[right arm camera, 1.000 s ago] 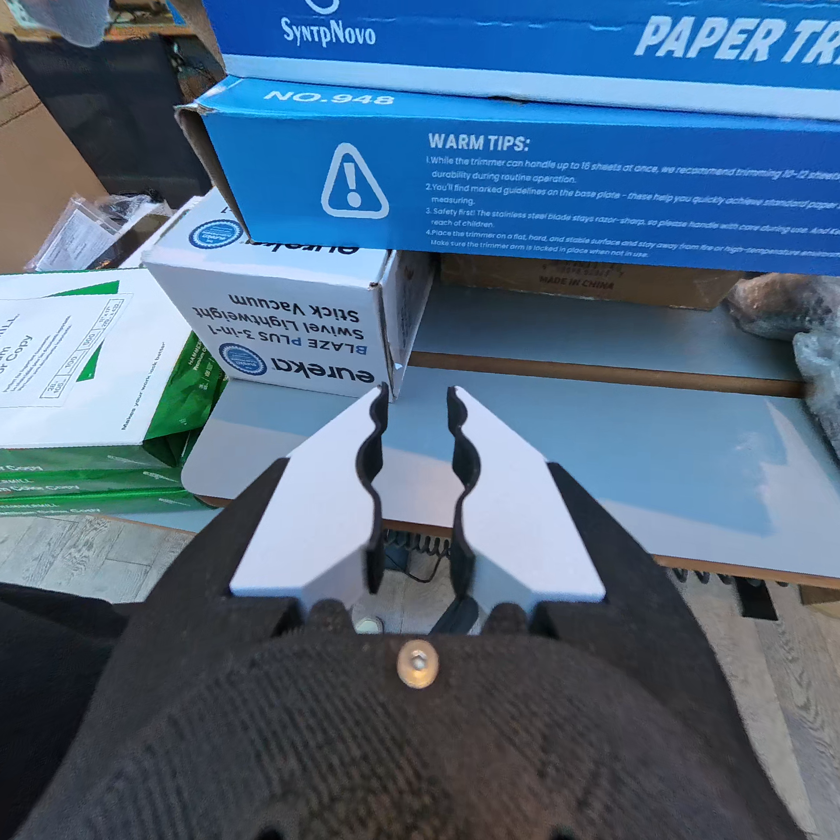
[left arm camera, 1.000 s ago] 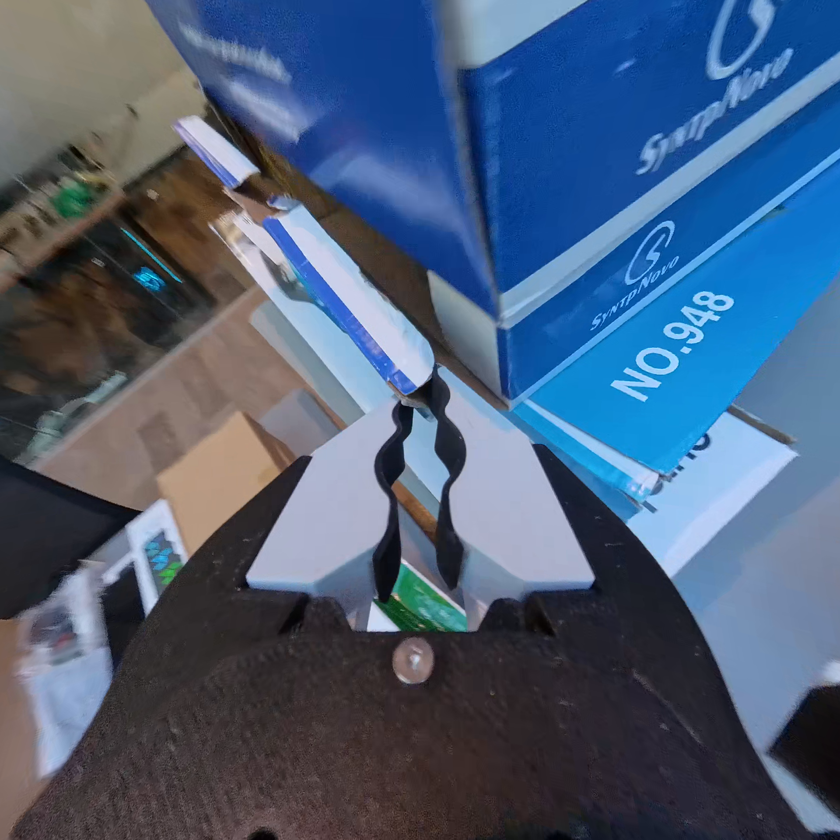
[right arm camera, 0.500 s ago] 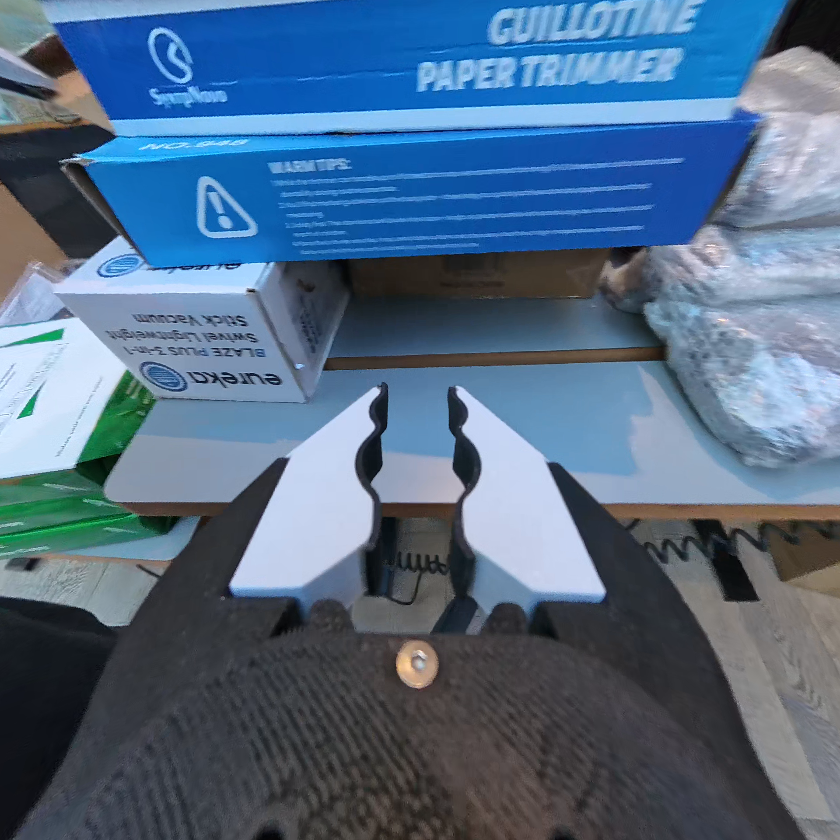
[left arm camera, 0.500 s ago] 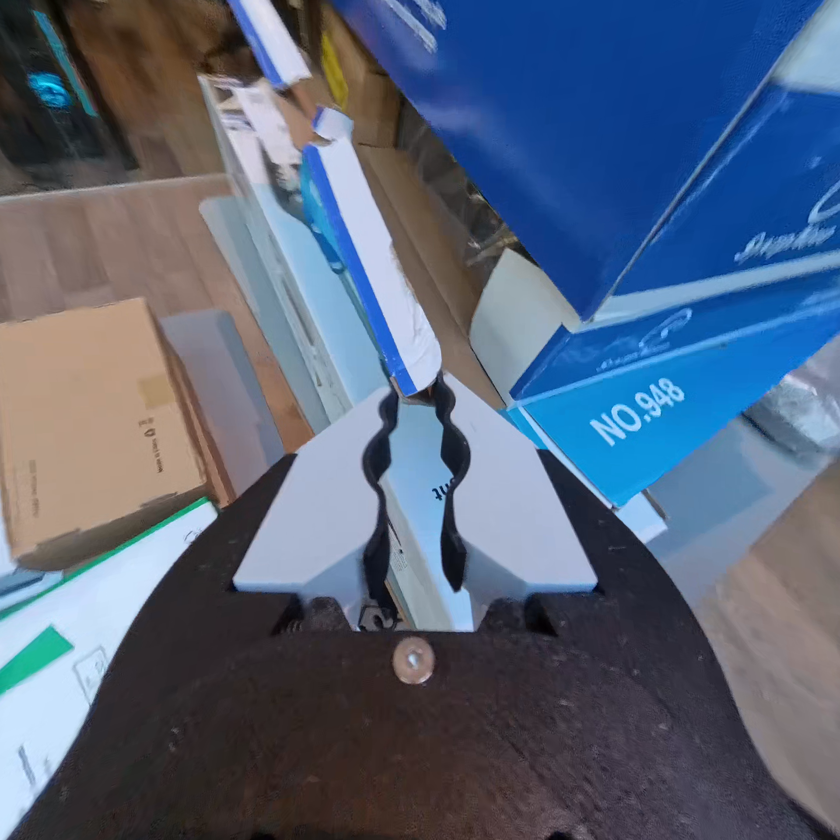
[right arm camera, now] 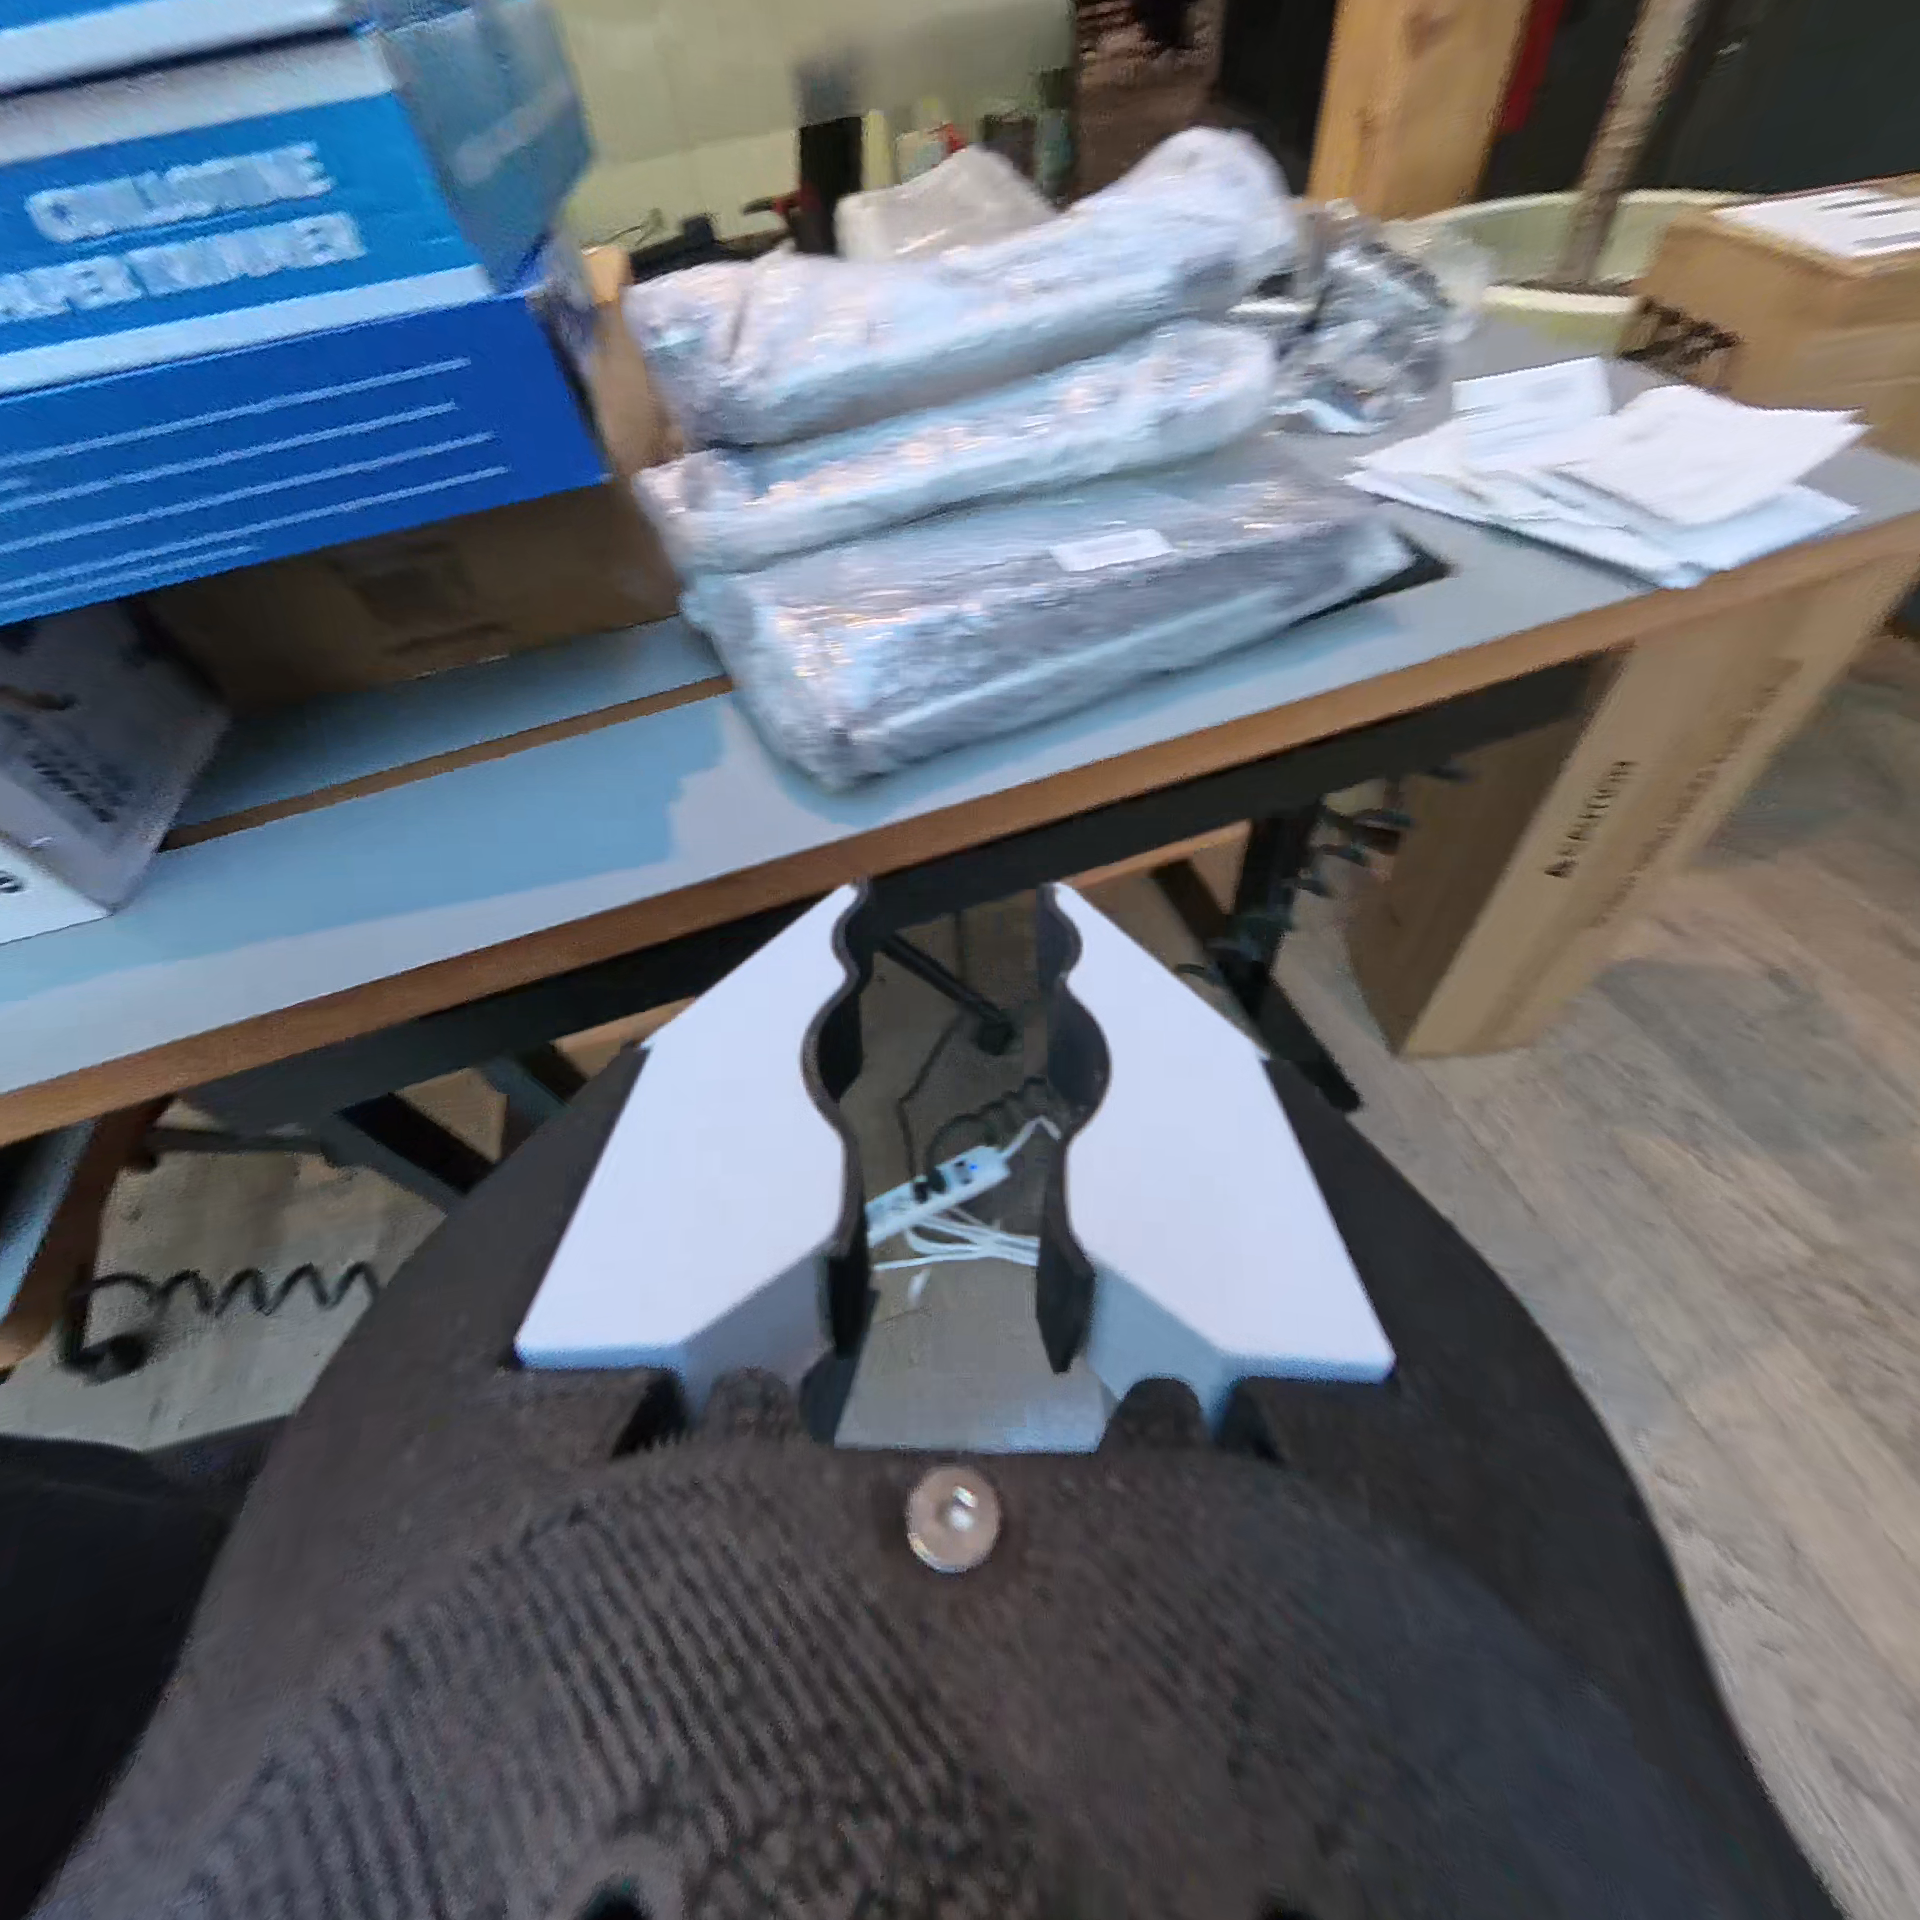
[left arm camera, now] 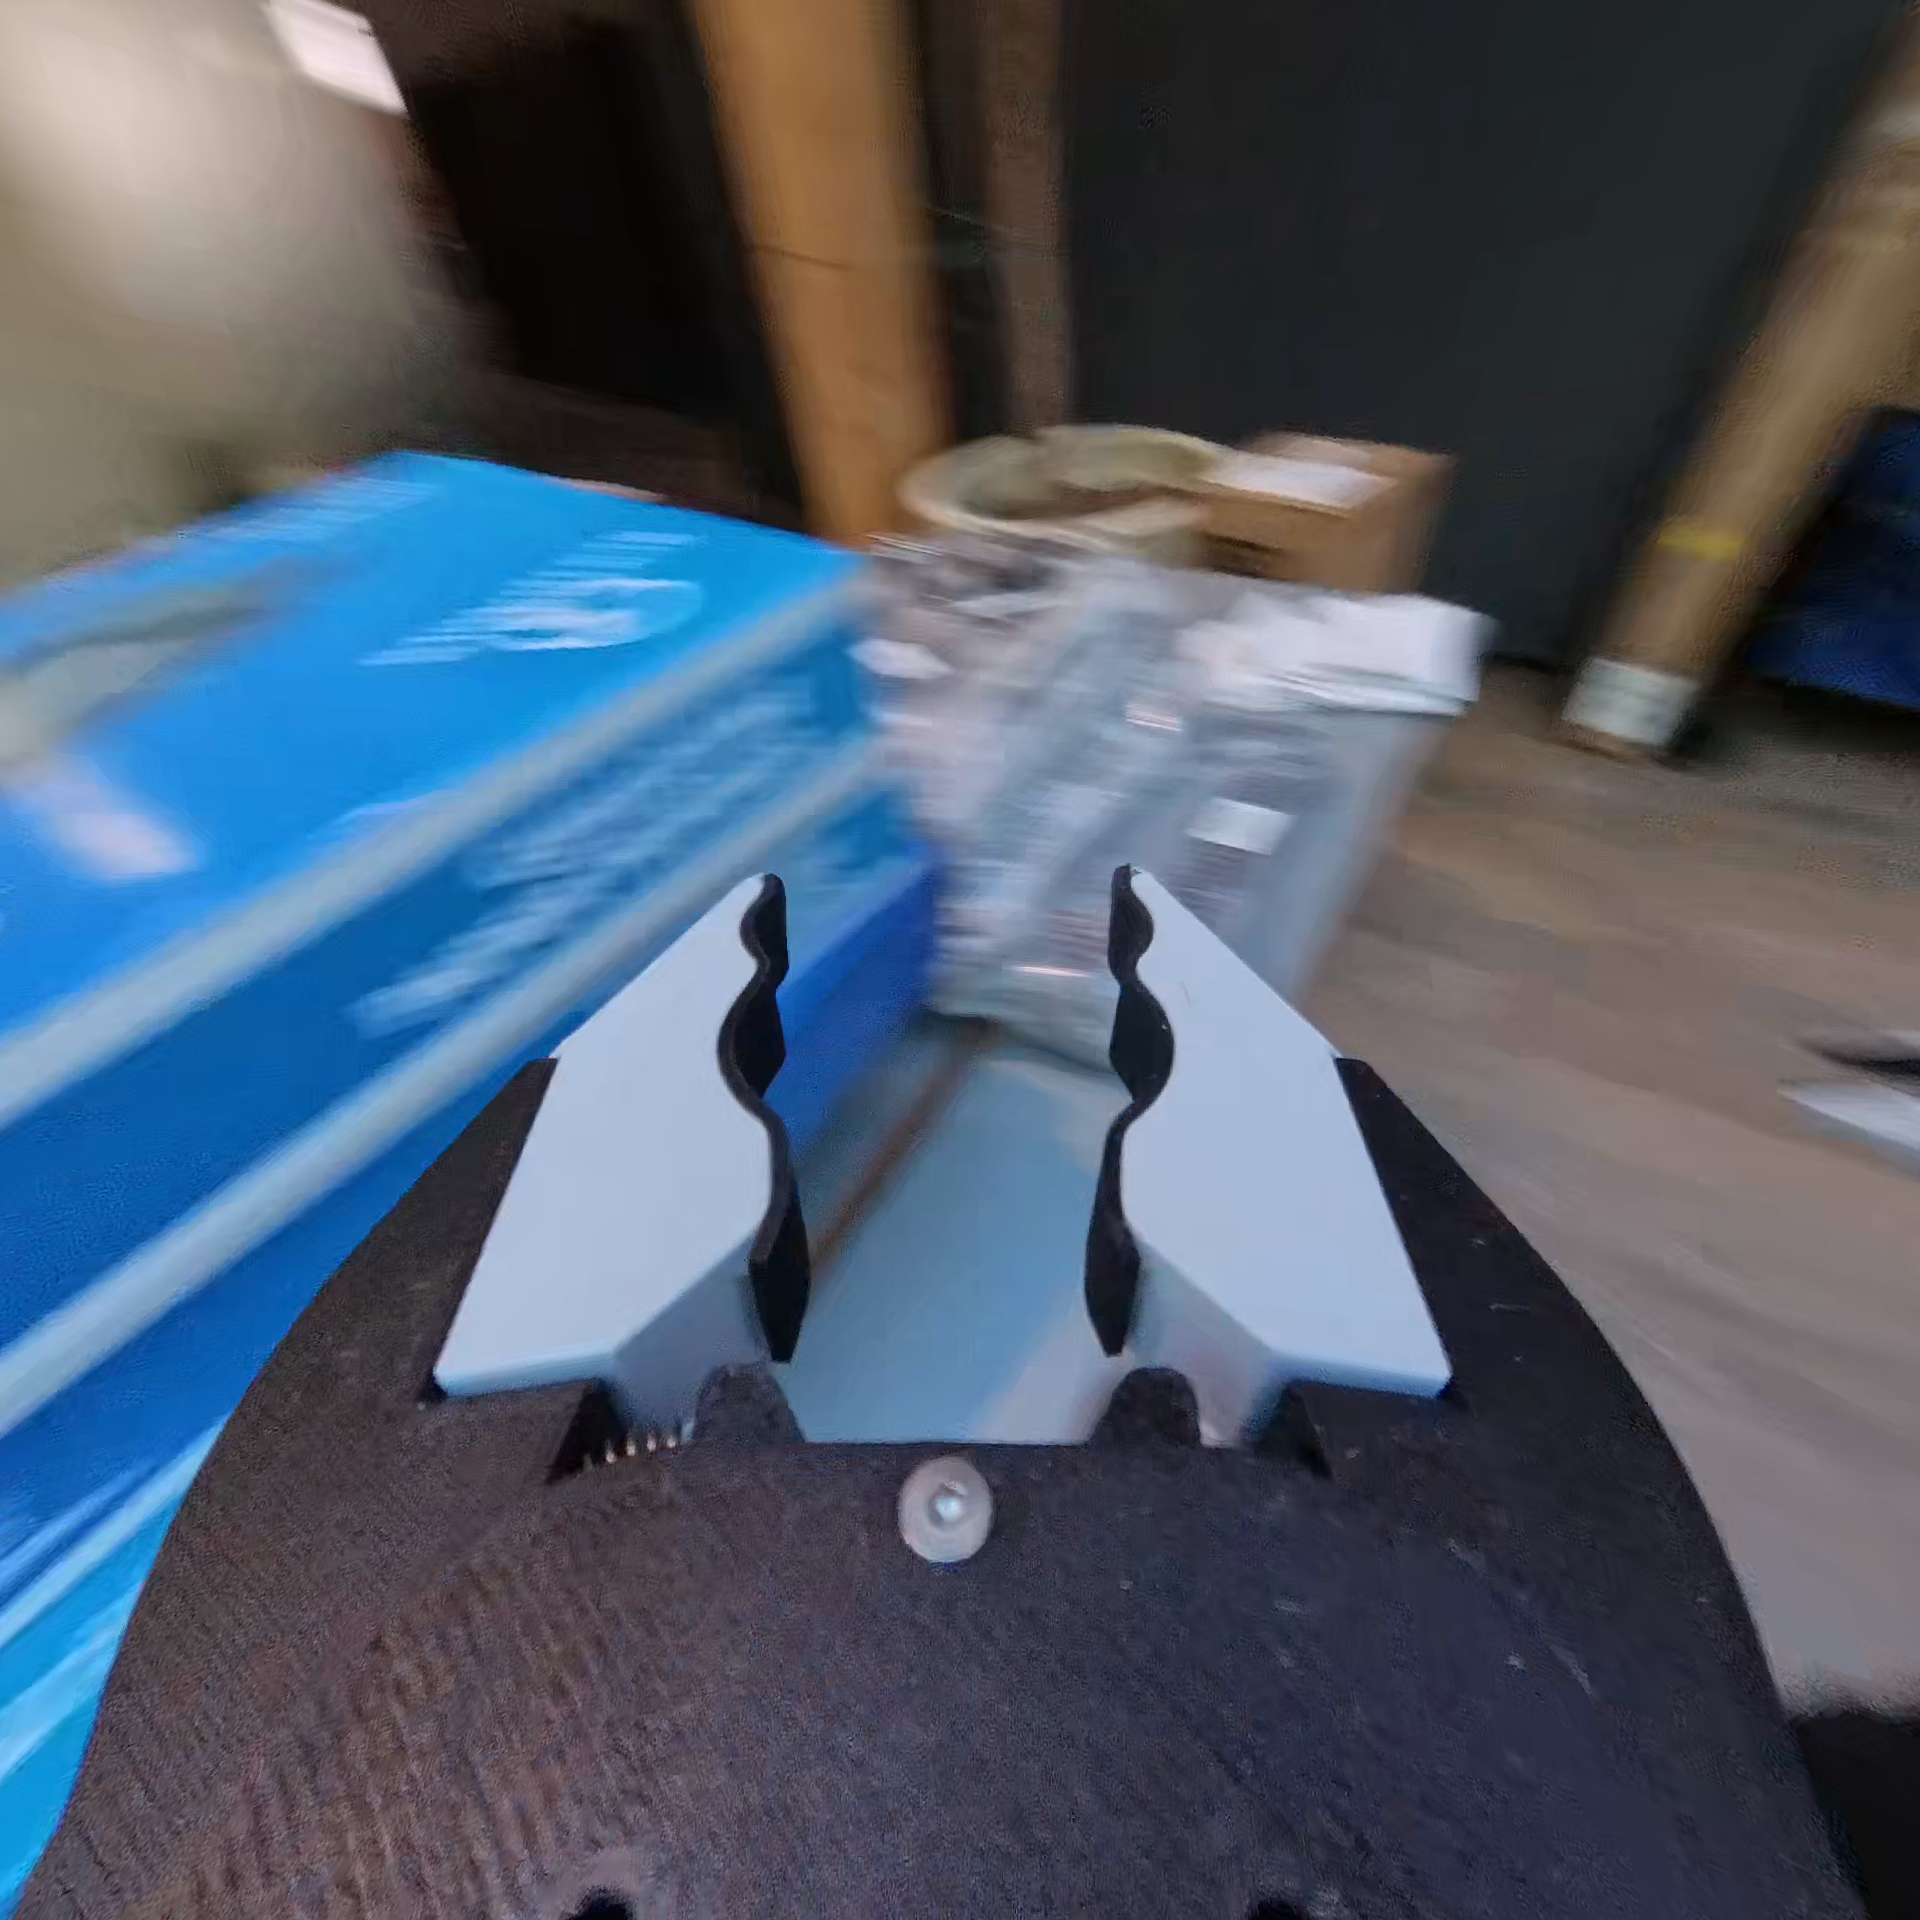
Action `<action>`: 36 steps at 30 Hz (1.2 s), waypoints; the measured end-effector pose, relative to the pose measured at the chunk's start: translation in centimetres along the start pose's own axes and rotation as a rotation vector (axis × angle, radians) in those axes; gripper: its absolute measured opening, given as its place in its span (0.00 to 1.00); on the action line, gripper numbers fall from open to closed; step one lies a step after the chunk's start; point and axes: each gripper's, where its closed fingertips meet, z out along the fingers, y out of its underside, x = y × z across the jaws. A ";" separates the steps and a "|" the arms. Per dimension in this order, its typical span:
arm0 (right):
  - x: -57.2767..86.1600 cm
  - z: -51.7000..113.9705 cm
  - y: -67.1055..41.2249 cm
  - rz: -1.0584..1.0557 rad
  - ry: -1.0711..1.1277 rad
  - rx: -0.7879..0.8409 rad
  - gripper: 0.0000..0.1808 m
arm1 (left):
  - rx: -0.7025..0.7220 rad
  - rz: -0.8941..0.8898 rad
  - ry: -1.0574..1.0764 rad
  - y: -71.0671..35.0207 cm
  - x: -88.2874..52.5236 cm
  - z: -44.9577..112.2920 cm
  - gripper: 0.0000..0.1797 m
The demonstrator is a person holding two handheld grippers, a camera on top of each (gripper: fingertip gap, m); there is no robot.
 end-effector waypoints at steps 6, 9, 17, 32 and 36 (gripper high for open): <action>10.3 -6.6 0.3 0.095 0.215 0.068 0.16 | -0.250 0.105 0.798 3.5 27.9 8.5 0.31; 15.2 -9.4 1.6 0.147 0.340 0.066 0.16 | -0.282 0.296 0.928 4.8 35.3 10.9 0.32; 28.7 -10.8 4.2 0.295 0.614 0.033 0.16 | -0.327 0.366 1.174 4.6 48.2 23.2 0.32; 53.3 -2.4 -3.2 0.386 0.746 0.071 0.20 | -0.343 0.316 1.525 -8.3 64.8 45.6 0.29; 61.6 -4.3 -0.7 0.486 0.819 0.097 0.21 | -0.543 0.201 1.669 -8.5 72.3 47.7 0.32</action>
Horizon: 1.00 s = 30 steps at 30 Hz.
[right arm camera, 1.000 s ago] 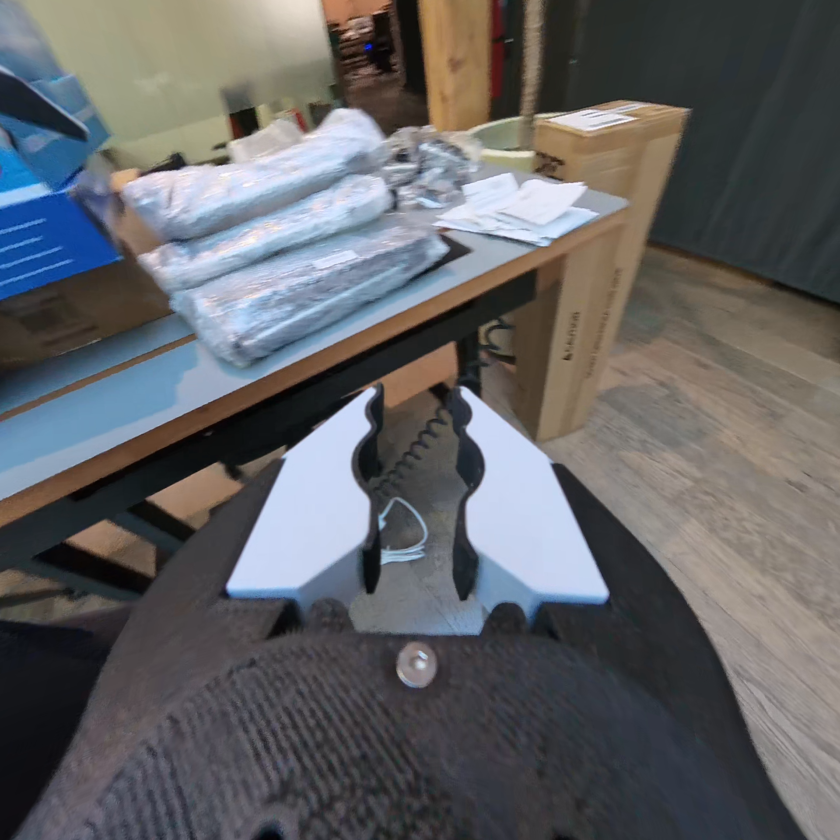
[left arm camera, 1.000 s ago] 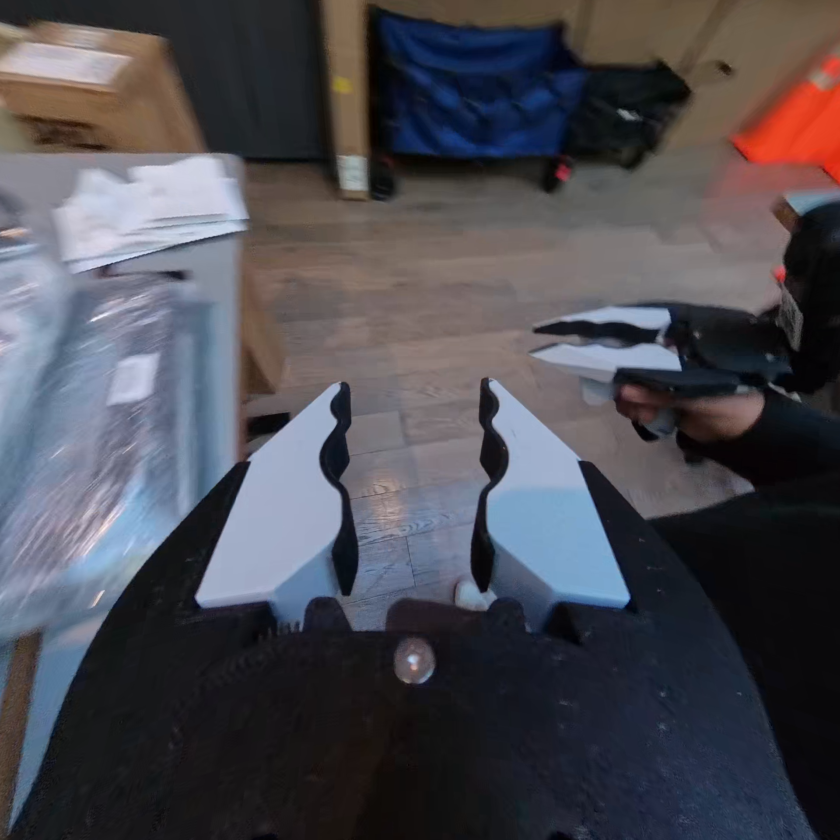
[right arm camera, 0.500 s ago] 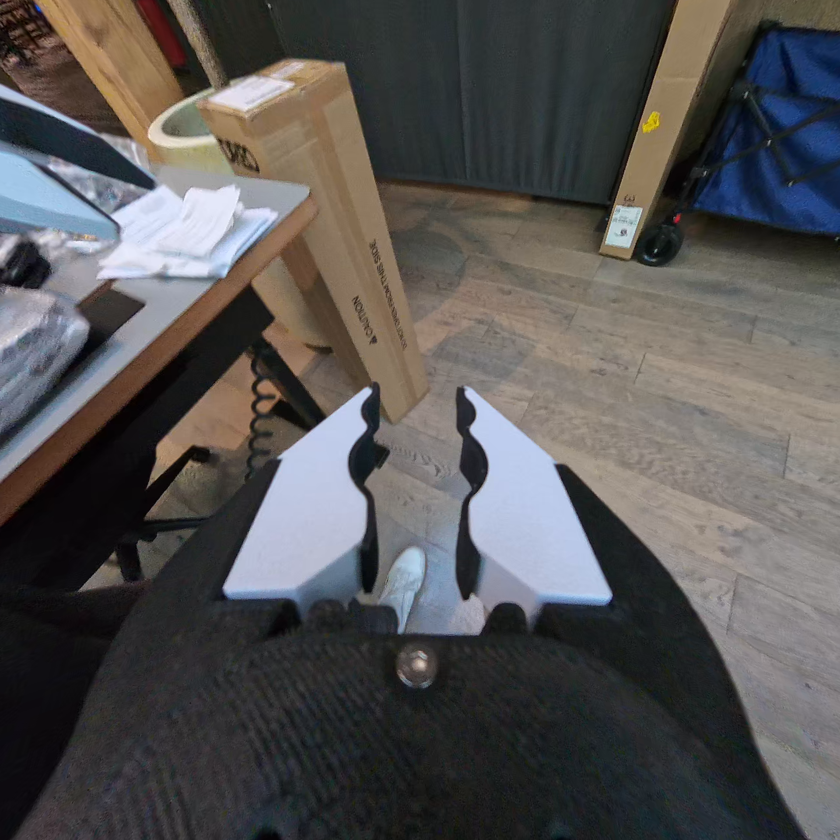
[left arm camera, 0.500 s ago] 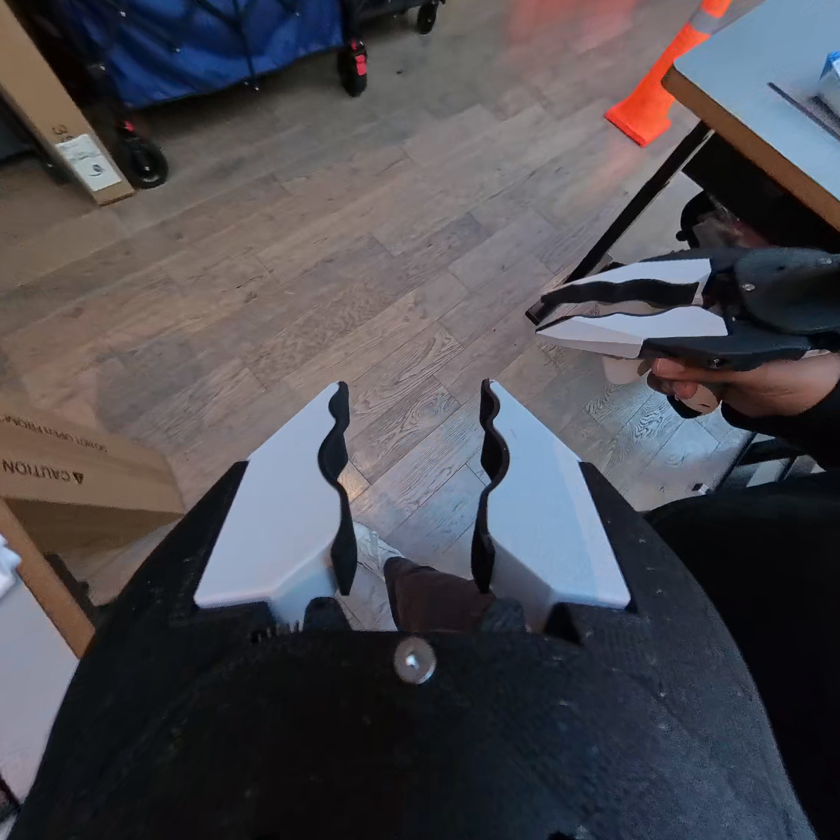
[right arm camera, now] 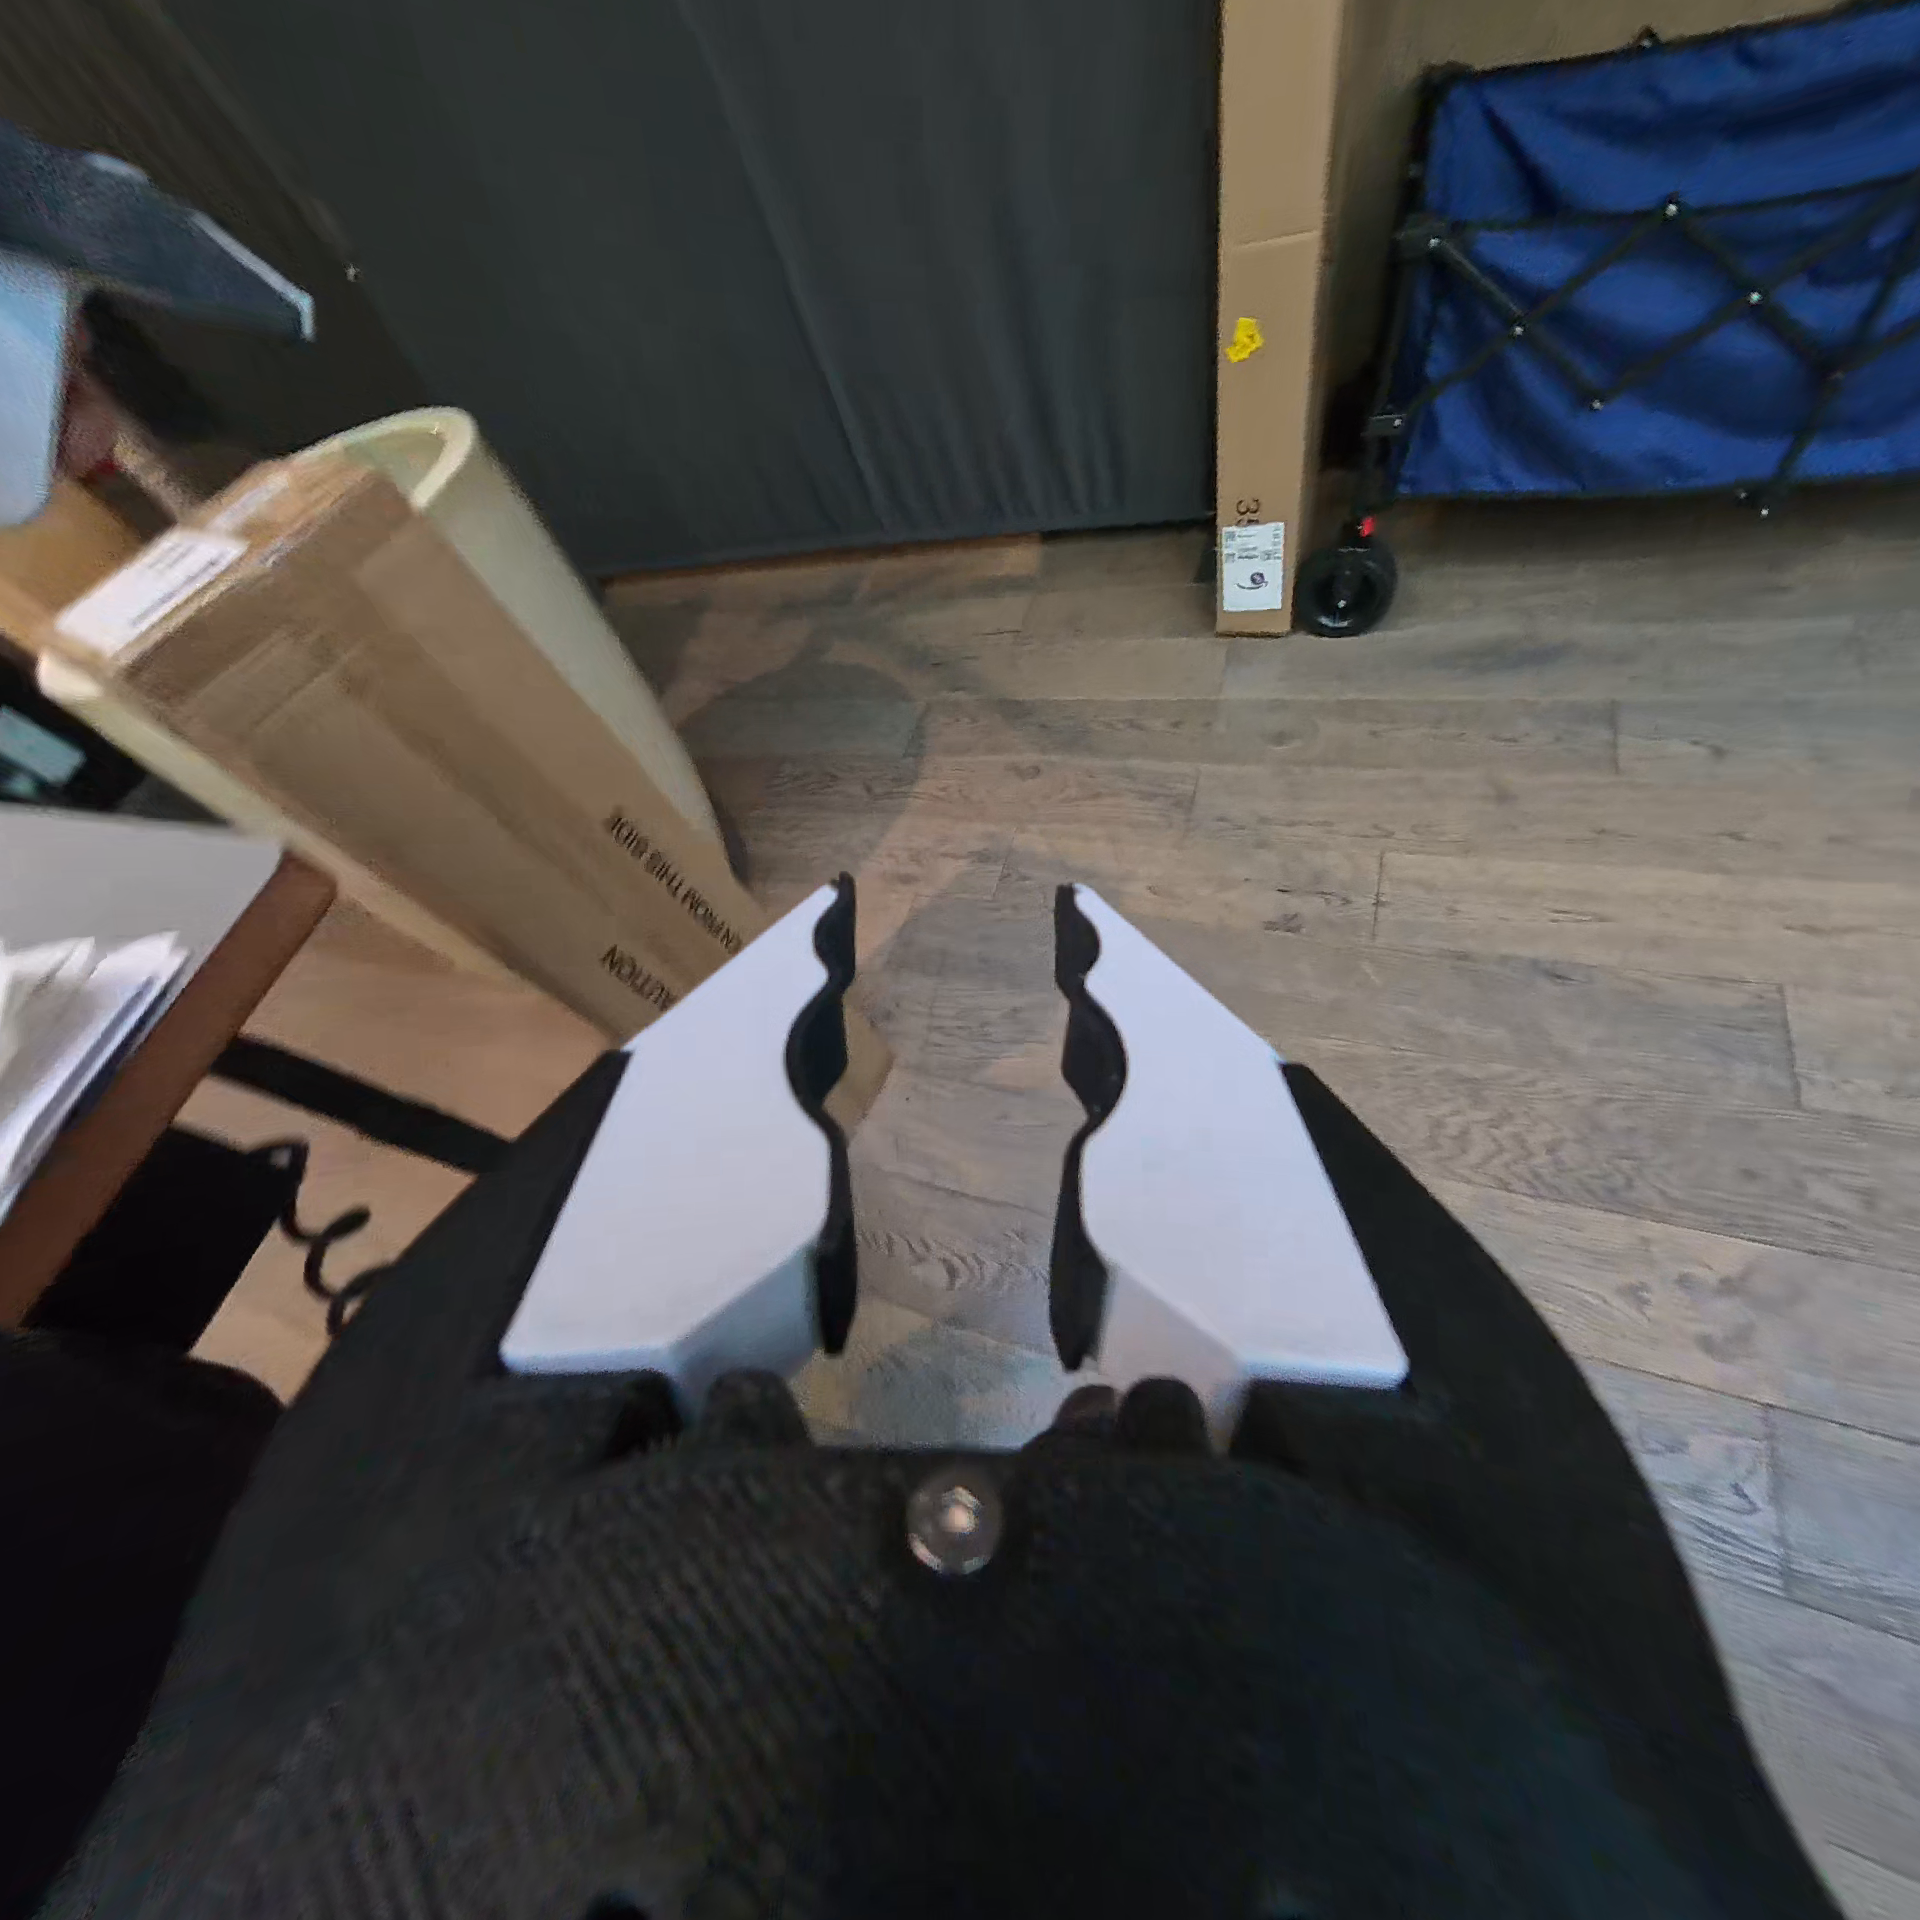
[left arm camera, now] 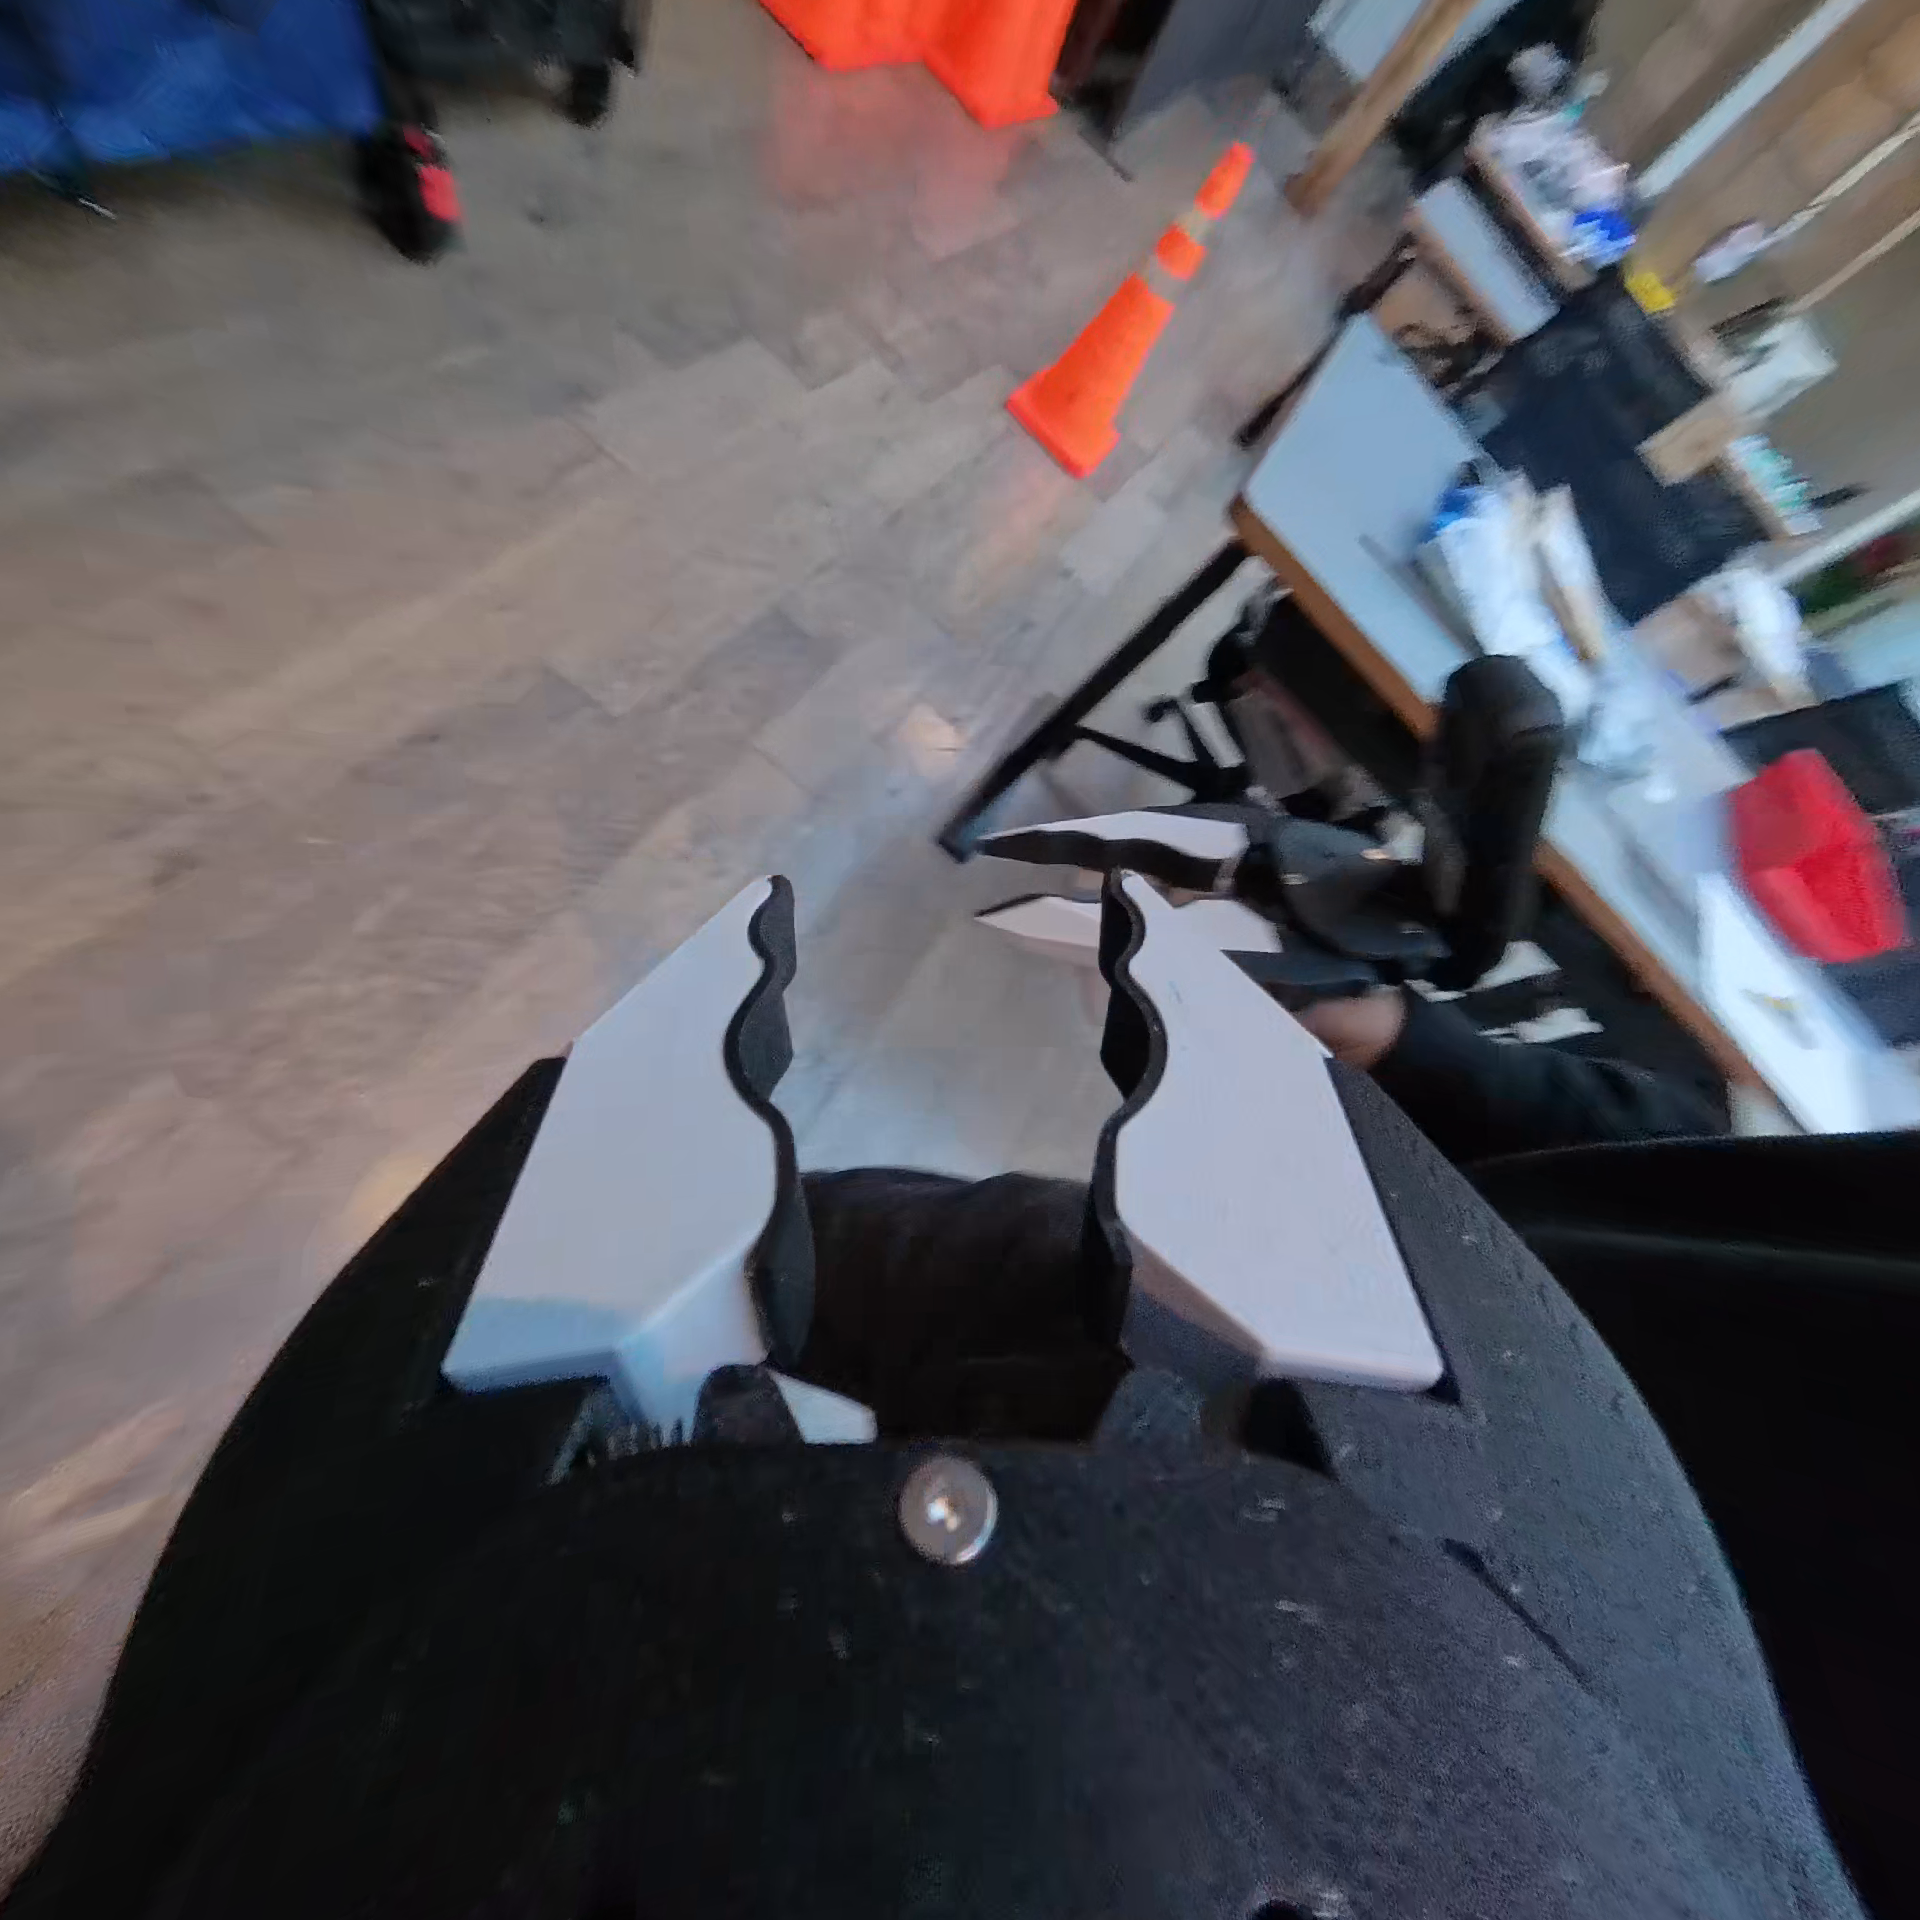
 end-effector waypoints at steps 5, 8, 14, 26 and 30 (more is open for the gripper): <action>8.9 7.3 -5.8 0.135 -0.029 0.062 0.22 | -0.024 -0.070 0.155 -7.6 -2.7 8.8 0.32; 15.1 10.1 -11.8 0.162 -0.035 0.081 0.24 | -0.061 -0.056 0.165 -14.4 -4.9 13.6 0.32; 27.6 13.7 -22.2 0.135 0.014 0.168 0.26 | -0.019 0.082 0.126 -27.2 -9.3 22.6 0.31; 53.6 23.6 -29.7 0.123 0.213 0.113 0.26 | -0.091 0.068 0.231 -40.3 -21.8 48.6 0.30; 63.3 27.8 -38.0 0.163 0.229 0.129 0.30 | -0.111 0.041 0.304 -50.2 -24.3 57.4 0.30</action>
